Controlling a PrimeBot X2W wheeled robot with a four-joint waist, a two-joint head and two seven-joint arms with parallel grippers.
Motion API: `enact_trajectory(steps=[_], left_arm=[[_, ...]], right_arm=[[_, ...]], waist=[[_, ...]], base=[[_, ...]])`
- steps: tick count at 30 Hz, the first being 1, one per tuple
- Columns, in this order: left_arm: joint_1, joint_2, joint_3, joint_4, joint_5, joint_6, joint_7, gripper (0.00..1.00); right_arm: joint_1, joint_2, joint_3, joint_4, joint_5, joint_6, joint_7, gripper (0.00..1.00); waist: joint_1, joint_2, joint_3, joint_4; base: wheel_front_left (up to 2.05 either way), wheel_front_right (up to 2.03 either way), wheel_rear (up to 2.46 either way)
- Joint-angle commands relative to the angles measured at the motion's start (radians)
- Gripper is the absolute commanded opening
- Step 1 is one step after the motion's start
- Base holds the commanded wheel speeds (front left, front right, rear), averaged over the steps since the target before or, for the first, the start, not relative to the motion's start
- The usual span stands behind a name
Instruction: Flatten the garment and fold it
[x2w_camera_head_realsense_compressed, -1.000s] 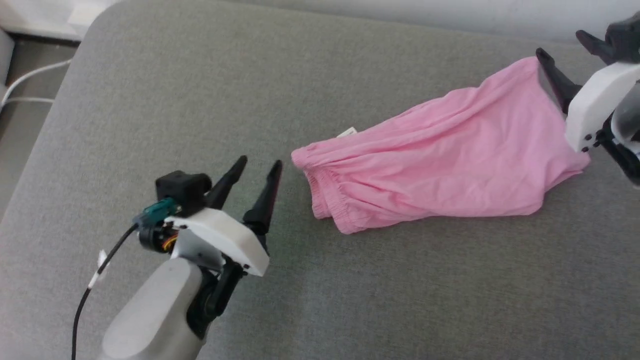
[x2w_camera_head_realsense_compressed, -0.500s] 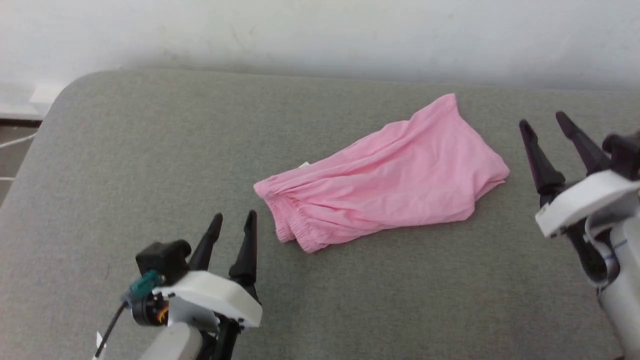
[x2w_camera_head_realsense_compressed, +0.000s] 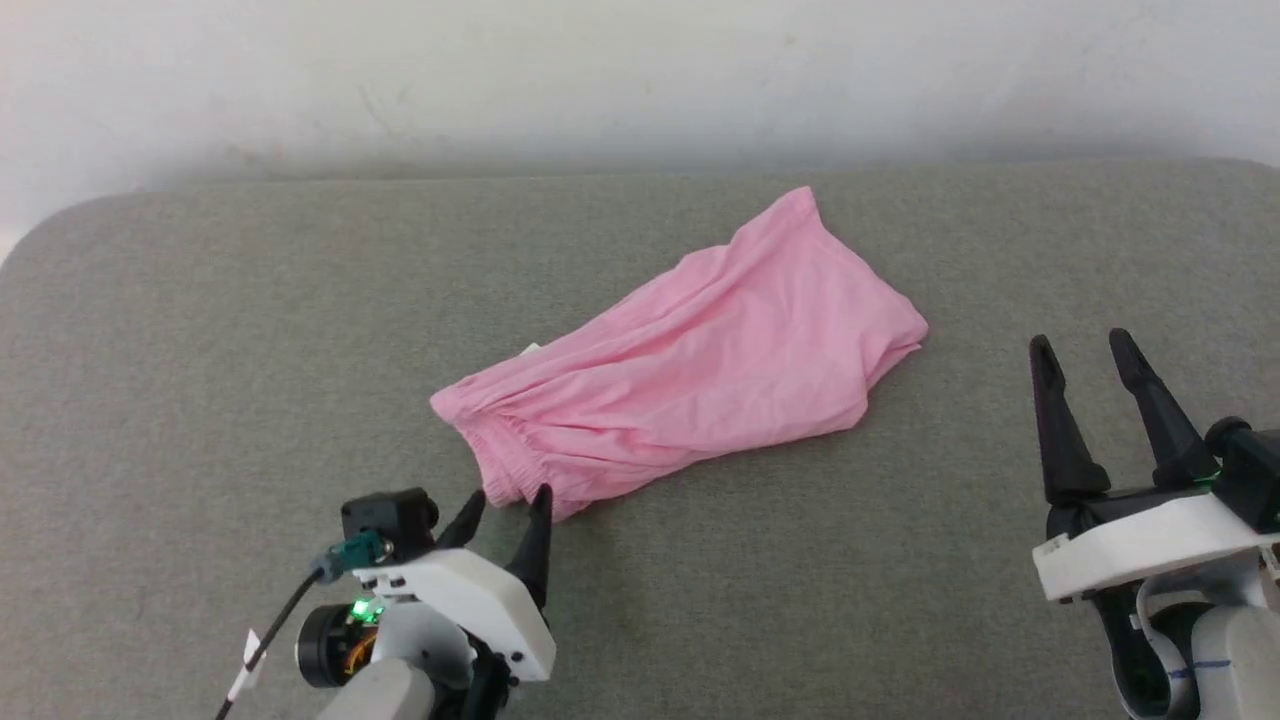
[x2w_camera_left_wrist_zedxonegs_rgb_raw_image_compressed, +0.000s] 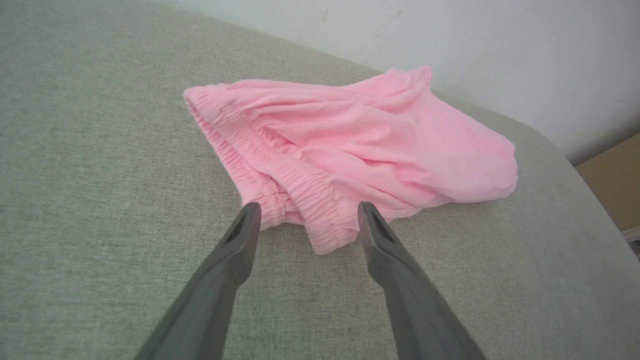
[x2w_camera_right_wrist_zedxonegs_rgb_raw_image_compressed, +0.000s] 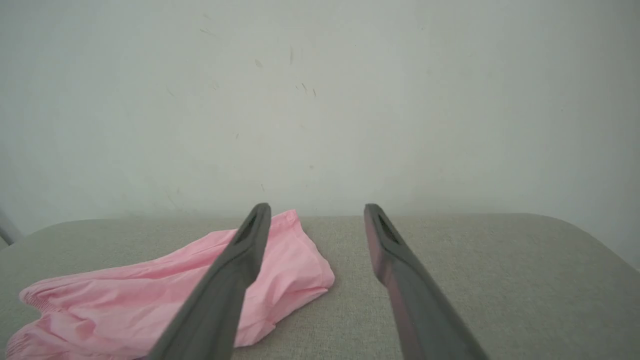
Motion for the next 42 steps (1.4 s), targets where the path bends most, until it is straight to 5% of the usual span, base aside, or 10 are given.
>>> enact_trajectory(steps=[1,10,17,19,29,37,42], left_arm=[[-0.017,0.004,0.002,0.006,-0.001,0.007,0.006,1.00],[-0.078,0.023,0.007,0.100,0.020,0.090,0.087,1.00],[-0.079,0.017,-0.022,0.170,0.011,0.086,0.139,1.00],[-0.080,0.006,-0.028,0.180,0.002,0.070,0.139,0.00],[-0.119,-0.020,-0.060,0.138,0.026,-0.004,0.067,0.00],[-0.167,-0.032,-0.108,0.071,0.068,-0.025,0.063,0.00],[-0.191,-0.048,-0.128,0.061,0.082,-0.033,0.061,0.00]], right_arm=[[0.011,0.004,-0.004,-0.012,-0.007,-0.001,0.004,1.00],[0.045,0.033,-0.013,-0.118,-0.027,-0.001,0.052,1.00],[0.047,0.040,-0.019,-0.131,-0.029,-0.001,0.053,1.00],[0.043,0.031,-0.020,-0.134,-0.031,-0.001,0.061,1.00],[-0.102,-0.072,0.031,-0.042,-0.022,-0.001,0.307,1.00],[-0.375,-0.102,0.047,0.263,0.005,-0.001,0.613,1.00],[-0.508,-0.106,0.024,0.447,-0.033,-0.001,0.704,1.00]], waist=[[0.0000,-0.0001,0.021,-0.023],[0.0000,-0.0001,0.073,-0.069],[0.0000,-0.0001,0.093,-0.069],[0.0000,-0.0001,0.096,-0.057],[0.0000,-0.0001,0.122,0.032],[0.0000,-0.0001,0.178,0.118],[0.0000,-0.0001,0.203,0.160]], base=[[0.00,0.00,0.00],[0.00,0.00,0.00],[0.00,0.00,0.00],[0.00,0.00,0.00],[0.00,0.00,0.00],[0.00,0.00,0.00],[0.00,0.00,0.00]])
